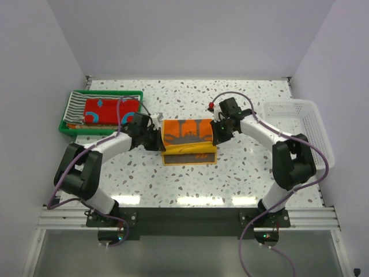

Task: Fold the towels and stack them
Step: Fold the towel

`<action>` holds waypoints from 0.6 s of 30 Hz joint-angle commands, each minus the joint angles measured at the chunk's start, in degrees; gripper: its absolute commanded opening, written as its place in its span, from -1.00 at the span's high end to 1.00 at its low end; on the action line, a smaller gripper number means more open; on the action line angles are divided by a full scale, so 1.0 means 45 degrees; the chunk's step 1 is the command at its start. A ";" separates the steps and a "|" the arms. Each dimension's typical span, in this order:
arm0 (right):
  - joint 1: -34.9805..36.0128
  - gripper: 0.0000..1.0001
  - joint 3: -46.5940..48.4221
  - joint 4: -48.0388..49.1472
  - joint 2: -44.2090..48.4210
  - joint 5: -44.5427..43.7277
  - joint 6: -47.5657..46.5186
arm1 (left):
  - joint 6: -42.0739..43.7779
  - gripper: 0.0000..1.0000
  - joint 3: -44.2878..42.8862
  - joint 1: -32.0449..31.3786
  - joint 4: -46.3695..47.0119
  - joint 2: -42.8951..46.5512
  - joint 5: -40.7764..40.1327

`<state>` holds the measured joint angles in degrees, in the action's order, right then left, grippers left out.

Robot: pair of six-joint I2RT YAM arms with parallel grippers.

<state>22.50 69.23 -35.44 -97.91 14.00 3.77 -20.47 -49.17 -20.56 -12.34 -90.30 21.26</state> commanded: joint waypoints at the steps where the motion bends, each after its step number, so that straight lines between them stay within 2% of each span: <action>1: 0.0078 1.00 -0.0170 0.0141 0.0156 -0.0357 -0.0174 | -0.0178 0.90 0.0107 -0.0041 0.0476 0.0263 -0.0114; 6: 0.0097 1.00 0.0804 0.0122 0.0624 -0.1370 -0.0368 | 0.0114 1.00 -0.0907 -0.0041 0.0106 0.0555 -0.0835; 9: 0.0097 1.00 0.2150 0.0238 0.0644 -0.2484 -0.0758 | 0.0485 1.00 -0.2292 -0.0022 -0.0090 0.0361 -0.1713; 16: 0.0058 1.00 0.6326 0.1468 -0.0780 -0.5218 -0.2613 | 0.1442 1.00 -0.7715 0.0329 -0.0559 -0.1903 -0.3334; 18: 0.0039 1.00 0.7073 0.1975 -0.1461 -0.5900 -0.3139 | 0.1696 1.00 -0.8756 0.0388 -0.0520 -0.2723 -0.3531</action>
<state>23.00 95.83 -31.46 -100.64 -4.38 -4.71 -16.45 -81.32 -19.68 -15.09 -98.63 9.74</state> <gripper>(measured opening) 0.013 0.016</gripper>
